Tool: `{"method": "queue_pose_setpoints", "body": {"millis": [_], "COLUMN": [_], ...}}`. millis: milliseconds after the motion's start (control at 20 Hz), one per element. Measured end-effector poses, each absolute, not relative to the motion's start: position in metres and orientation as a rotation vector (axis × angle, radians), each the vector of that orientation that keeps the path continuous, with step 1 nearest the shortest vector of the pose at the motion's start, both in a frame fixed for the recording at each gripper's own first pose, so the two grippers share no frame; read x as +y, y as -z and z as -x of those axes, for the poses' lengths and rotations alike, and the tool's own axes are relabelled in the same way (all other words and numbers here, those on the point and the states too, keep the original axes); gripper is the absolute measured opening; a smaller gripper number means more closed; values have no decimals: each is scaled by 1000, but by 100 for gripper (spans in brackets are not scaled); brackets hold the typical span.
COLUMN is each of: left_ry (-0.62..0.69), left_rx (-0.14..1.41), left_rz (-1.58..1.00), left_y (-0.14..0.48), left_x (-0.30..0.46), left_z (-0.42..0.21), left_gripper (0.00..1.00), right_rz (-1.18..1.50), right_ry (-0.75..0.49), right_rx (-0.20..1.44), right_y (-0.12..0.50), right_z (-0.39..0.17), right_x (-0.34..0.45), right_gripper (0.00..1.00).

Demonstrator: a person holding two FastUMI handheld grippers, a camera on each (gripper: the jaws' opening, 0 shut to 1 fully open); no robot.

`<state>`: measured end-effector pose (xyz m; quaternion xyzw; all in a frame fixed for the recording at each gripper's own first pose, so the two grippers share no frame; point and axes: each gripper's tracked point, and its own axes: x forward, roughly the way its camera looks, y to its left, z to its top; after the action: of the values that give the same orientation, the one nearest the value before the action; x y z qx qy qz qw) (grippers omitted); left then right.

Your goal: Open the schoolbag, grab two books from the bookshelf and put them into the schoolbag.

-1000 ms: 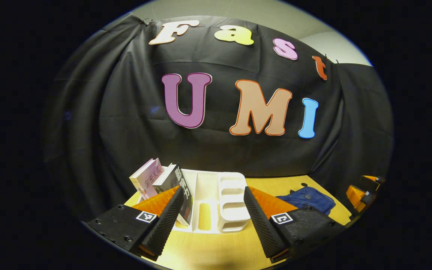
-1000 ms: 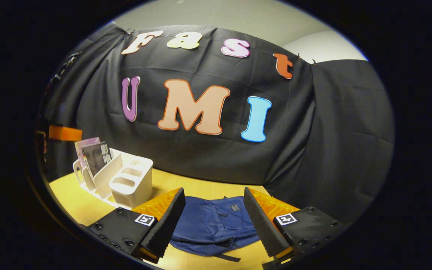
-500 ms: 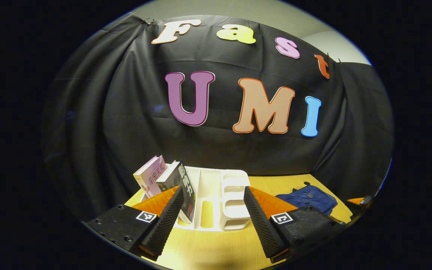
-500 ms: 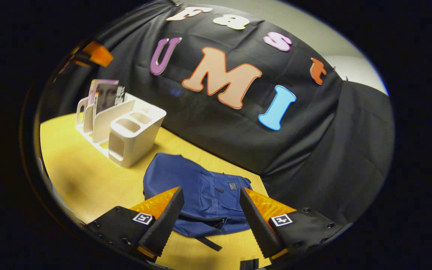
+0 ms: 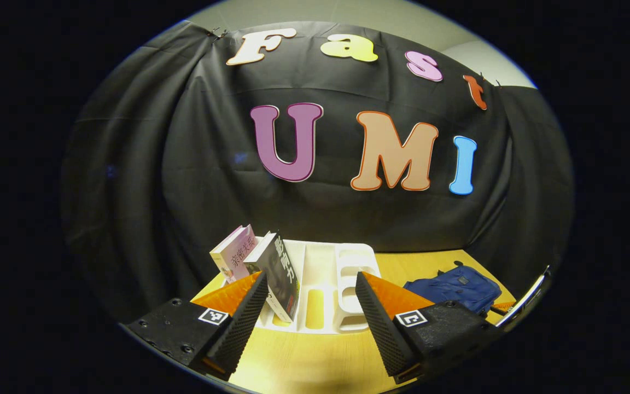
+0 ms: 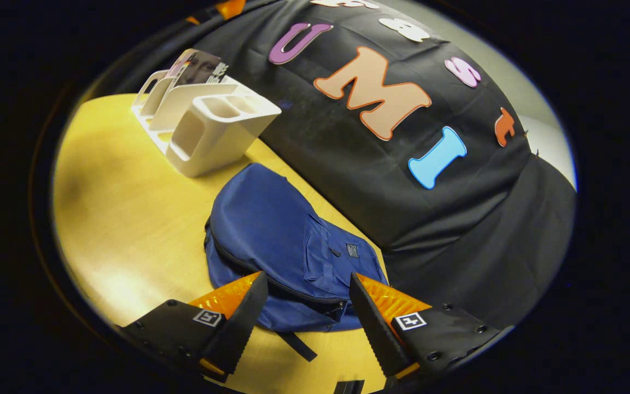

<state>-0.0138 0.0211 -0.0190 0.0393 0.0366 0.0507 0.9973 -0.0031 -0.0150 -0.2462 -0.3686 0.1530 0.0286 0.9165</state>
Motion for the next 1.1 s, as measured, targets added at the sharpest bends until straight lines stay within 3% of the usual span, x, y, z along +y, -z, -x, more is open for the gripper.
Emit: {"method": "queue_pose_setpoints", "body": {"millis": [350,400,450,850,1100], "left_ry": [-142,-147,-153,-192,-235], "left_rx": [89,92,93,105,118], "left_rz": [-96,-96,-96,-75,-57], "left_y": [23,23,23,29,37], "left_x": [30,31,32,35,47], "left_z": [18,19,21,24,30], "left_gripper": [94,95,95,92,95], "right_rz": [904,926,946,996,984], "right_ry": [-83,-86,-91,-89,-66], "right_rx": [308,301,300,290,296], "right_y": [271,273,275,279,281], "right_z": [-9,-12,-14,-49,-73], "right_x": [-11,-10,-9,-6,-6], "right_gripper": [89,97,88,88,87]}}
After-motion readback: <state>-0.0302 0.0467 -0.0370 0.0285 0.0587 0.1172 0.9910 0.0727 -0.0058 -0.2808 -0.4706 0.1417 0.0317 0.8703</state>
